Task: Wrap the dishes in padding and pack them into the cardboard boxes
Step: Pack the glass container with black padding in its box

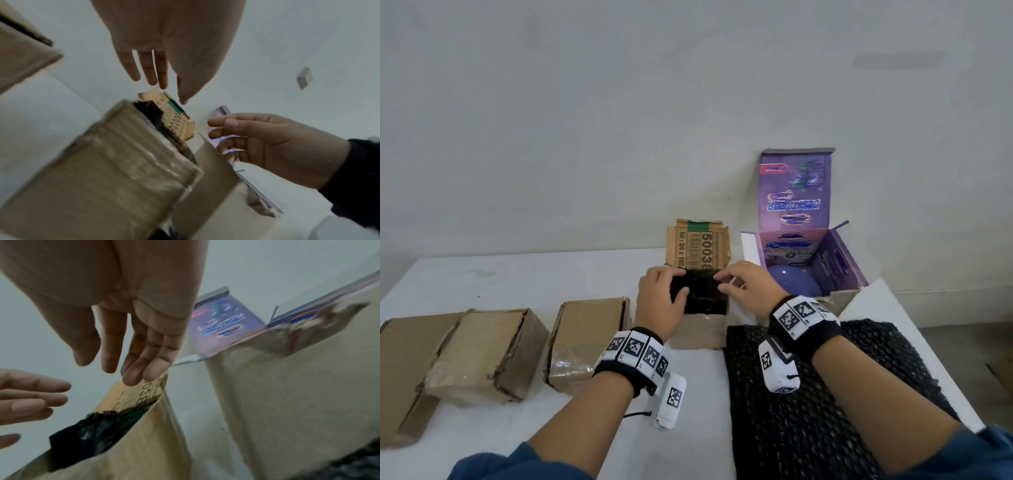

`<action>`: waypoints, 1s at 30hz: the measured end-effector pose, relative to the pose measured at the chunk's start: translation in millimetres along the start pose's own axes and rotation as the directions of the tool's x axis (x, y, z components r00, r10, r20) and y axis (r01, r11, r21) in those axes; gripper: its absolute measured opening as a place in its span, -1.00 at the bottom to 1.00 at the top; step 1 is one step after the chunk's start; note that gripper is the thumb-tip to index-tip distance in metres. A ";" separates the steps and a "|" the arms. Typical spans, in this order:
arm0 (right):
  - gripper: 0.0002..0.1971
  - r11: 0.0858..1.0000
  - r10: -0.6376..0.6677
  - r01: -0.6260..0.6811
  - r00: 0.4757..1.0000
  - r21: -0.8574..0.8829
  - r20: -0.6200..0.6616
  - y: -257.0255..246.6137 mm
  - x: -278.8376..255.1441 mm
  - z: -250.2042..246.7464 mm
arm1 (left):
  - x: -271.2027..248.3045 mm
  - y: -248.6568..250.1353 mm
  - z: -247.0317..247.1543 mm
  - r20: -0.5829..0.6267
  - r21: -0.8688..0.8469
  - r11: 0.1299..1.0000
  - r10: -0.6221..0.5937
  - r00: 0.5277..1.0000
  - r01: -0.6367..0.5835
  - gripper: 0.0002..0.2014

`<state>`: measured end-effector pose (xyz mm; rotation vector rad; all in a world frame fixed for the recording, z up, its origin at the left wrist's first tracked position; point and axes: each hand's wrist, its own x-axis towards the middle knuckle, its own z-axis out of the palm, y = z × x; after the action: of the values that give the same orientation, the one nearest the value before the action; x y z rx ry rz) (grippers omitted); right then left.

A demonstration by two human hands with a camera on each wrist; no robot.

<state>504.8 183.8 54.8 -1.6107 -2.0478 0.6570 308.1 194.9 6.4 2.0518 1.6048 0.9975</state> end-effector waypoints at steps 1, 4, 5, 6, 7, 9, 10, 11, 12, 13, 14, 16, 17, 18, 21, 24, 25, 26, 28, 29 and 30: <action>-0.78 1.000 0.003 -0.003 1.000 0.008 -0.010 5.0 -12.0 -9.4 | -5.3 13.3 1.0 -0.027 0.006 1.000 0.028 0.999 -0.028 -0.72; -0.82 1.000 0.026 -0.026 0.999 0.017 -0.032 25.1 -53.6 -34.3 | -29.1 51.8 10.7 0.005 -0.037 0.997 0.072 0.997 -0.072 -0.76; -0.82 0.999 0.045 -0.045 0.999 0.012 -0.027 33.4 -68.9 -41.3 | -39.6 62.9 15.7 0.046 -0.066 0.996 0.061 0.997 -0.058 -0.77; -0.82 0.997 0.075 -0.074 0.997 0.006 -0.016 42.7 -84.8 -47.6 | -51.7 73.8 21.2 0.102 -0.096 0.995 0.032 0.994 -0.022 -0.79; -0.83 0.994 0.109 -0.109 0.994 0.002 0.001 52.6 -100.6 -53.1 | -63.7 83.1 27.1 0.171 -0.112 0.993 -0.007 0.985 0.027 -0.81; -0.83 0.982 0.187 -0.187 0.981 -0.013 0.049 73.8 -132.9 -60.0 | -89.1 98.2 39.7 0.315 -0.065 0.990 -0.100 0.944 0.127 -0.84; -0.83 0.974 0.226 -0.225 0.971 -0.025 0.079 84.3 -148.2 -61.0 | -102.0 103.1 46.5 0.362 -0.011 0.986 -0.149 0.920 0.164 -0.84; -0.83 0.966 0.257 -0.253 0.959 -0.046 0.116 93.4 -162.3 -60.2 | -113.9 106.5 53.0 0.385 0.048 0.980 -0.197 0.902 0.193 -0.82; -0.83 0.959 0.282 -0.272 0.946 -0.082 0.160 101.7 -175.3 -57.7 | -126.0 109.3 59.3 0.394 0.097 0.970 -0.242 0.887 0.221 -0.79; -0.82 0.952 0.299 -0.278 0.932 -0.125 0.205 108.0 -186.9 -54.2 | -136.9 111.8 65.8 0.399 0.139 0.958 -0.284 0.872 0.249 -0.76; -0.80 0.946 0.316 -0.282 0.915 -0.161 0.250 112.1 -197.0 -50.1 | -146.7 113.1 72.4 0.405 0.173 0.945 -0.325 0.855 0.277 -0.72; -0.76 0.937 0.340 -0.290 0.885 -0.194 0.318 114.8 -213.2 -40.9 | -161.9 116.9 83.6 0.416 0.252 0.916 -0.395 0.819 0.313 -0.64; -0.74 0.933 0.350 -0.297 0.875 -0.202 0.335 115.2 -219.6 -36.0 | -167.6 118.3 88.7 0.419 0.291 0.901 -0.422 0.804 0.322 -0.60; -0.71 0.929 0.362 -0.305 0.868 -0.209 0.341 115.7 -225.0 -31.2 | -172.0 119.9 92.8 0.418 0.321 0.887 -0.447 0.791 0.332 -0.56; -0.65 0.918 0.382 -0.317 0.868 -0.239 0.317 118.8 -237.4 -18.2 | -180.5 125.0 100.6 0.385 0.359 0.847 -0.517 0.765 0.392 -0.53; -0.60 0.919 0.380 -0.317 0.871 -0.234 0.311 121.2 -246.0 -10.3 | -181.9 125.8 103.3 0.350 0.332 0.823 -0.562 0.750 0.462 -0.56; -0.57 0.919 0.382 -0.320 0.870 -0.230 0.313 121.8 -247.8 -8.5 | -181.5 127.1 103.2 0.347 0.308 0.825 -0.561 0.751 0.474 -0.58; -0.56 0.921 0.379 -0.322 0.872 -0.220 0.308 122.3 -249.4 -7.1 | -181.3 129.3 103.1 0.345 0.273 0.835 -0.548 0.762 0.477 -0.62; -0.55 0.935 0.351 -0.320 0.897 -0.151 0.269 121.7 -250.6 -7.1 | -180.4 138.8 101.8 0.346 0.135 0.875 -0.482 0.805 0.466 -0.75; -0.56 0.945 0.326 -0.314 0.916 -0.087 0.234 120.2 -251.0 -8.9 | -179.3 145.5 101.4 0.356 0.037 0.892 -0.433 0.828 0.451 -0.80; -0.58 0.952 0.299 -0.306 0.935 0.004 0.193 117.6 -251.0 -12.0 | -177.3 153.9 101.4 0.376 -0.060 0.900 -0.381 0.845 0.432 -0.84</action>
<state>655.7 -35.8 -22.5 -1.9300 -1.9177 0.9828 467.7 -3.5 -18.4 1.5827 1.6210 0.5314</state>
